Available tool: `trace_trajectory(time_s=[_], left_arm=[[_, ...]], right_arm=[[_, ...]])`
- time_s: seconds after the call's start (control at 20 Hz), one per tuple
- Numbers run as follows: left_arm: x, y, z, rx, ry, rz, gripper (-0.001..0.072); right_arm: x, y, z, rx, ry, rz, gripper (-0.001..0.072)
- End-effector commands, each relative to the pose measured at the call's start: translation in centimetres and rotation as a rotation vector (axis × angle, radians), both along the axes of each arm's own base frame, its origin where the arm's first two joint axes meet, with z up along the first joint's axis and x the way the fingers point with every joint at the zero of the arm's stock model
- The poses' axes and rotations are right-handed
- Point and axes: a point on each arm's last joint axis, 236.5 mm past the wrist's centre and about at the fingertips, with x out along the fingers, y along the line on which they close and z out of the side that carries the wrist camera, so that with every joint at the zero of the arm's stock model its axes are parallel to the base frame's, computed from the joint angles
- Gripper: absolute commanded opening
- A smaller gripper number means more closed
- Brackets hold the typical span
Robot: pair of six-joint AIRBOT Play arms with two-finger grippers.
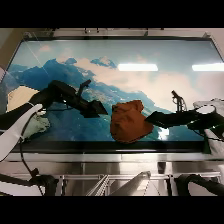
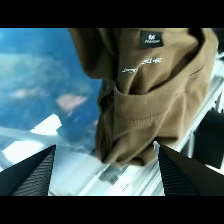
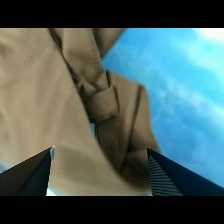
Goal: Fold the shirts.
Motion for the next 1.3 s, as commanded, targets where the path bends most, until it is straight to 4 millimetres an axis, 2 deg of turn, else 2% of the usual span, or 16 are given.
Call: trace_trajectory(time_s=[0.0,0.05,0.1,0.15,0.25,0.35,0.45,0.55,0.7,0.8,0.85,0.9,1.0,1.05,1.1,1.25], left_arm=[[-1.7,-3.7,-1.8,-0.041,0.040,-0.078,0.0688],[-1.9,-4.7,-1.6,-0.048,0.035,-0.112,0.0633],[-2.0,-5.8,-1.3,-0.058,0.025,-0.148,0.0296],[-2.0,-6.6,-0.8,-0.070,0.013,-0.180,0.0013],[-1.5,-7.7,1.7,-0.106,-0.035,-0.230,0.0023],[0.4,-7.6,6.9,-0.156,-0.133,-0.248,0.0022],[3.1,-6.3,14.6,-0.195,-0.280,-0.201,0.0021],[5.0,-4.4,24.2,-0.234,-0.502,-0.134,0.0021],[5.5,-1.0,38.7,-0.286,-0.870,0.000,0.0027],[4.4,1.4,46.5,-0.315,-1.064,0.097,0.0027],[3.6,2.5,49.1,-0.324,-1.132,0.132,0.0028],[3.0,3.2,50.4,-0.323,-1.168,0.152,0.0028],[2.4,4.1,49.9,-0.306,-1.153,0.172,0.0028],[2.4,4.1,48.5,-0.297,-1.111,0.171,0.0028],[2.6,3.8,46.7,-0.288,-1.061,0.162,0.0029],[3.4,1.8,38.9,-0.245,-0.854,0.084,0.0029]], right_arm=[[-0.8,2.6,-2.3,0.070,0.018,0.097,0.0471],[-0.8,3.0,-1.8,0.097,0.007,0.106,0.0323],[-0.9,3.5,-1.0,0.135,-0.012,0.122,0.0225],[-1.0,4.0,0.5,0.189,-0.036,0.156,0.0038],[-0.9,4.6,4.7,0.310,-0.079,0.192,0.0024],[1.1,4.0,10.9,0.398,-0.209,0.198,0.0024],[4.5,2.0,18.8,0.414,-0.411,0.140,0.0024],[6.1,0.4,29.7,0.430,-0.684,0.104,0.0024],[4.0,-0.1,45.1,0.422,-1.065,0.109,0.0024],[2.2,-0.1,52.0,0.344,-1.247,0.101,0.0024],[1.5,-0.1,54.5,0.316,-1.312,0.089,0.0024],[1.0,-0.3,56.4,0.277,-1.362,0.072,0.0024],[1.0,-0.5,56.9,0.211,-1.380,0.062,0.0024],[1.6,-0.6,55.4,0.172,-1.332,0.072,0.0024],[2.3,-0.7,53.1,0.125,-1.255,0.096,0.0024],[4.4,-0.3,43.2,0.040,-0.954,0.215,0.0024]])
